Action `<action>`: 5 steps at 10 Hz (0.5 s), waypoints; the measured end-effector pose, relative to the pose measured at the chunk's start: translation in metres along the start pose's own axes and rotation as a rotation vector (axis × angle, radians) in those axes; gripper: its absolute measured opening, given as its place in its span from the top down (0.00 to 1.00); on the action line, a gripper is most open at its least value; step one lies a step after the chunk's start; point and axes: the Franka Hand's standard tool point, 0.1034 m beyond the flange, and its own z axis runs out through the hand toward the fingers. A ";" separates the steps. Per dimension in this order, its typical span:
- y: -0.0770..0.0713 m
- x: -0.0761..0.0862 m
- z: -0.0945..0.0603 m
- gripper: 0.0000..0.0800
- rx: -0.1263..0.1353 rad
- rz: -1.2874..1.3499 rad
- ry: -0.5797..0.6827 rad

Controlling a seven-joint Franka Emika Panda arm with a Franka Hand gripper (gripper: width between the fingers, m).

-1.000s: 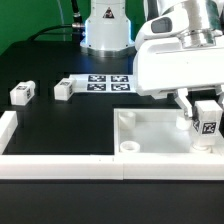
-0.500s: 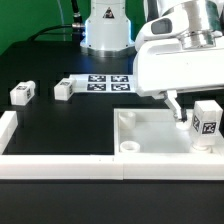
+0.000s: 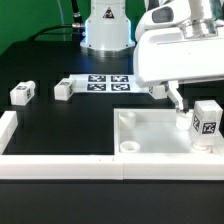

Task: Assemble square table

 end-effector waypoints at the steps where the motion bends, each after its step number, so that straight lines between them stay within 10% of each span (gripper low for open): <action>1: -0.001 -0.001 0.001 0.19 0.004 0.000 -0.016; 5: -0.006 -0.012 0.006 0.19 0.036 0.012 -0.192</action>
Offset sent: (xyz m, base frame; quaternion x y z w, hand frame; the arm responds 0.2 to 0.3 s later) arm 0.0000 0.0000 0.0000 0.0000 -0.1938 0.0000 0.9810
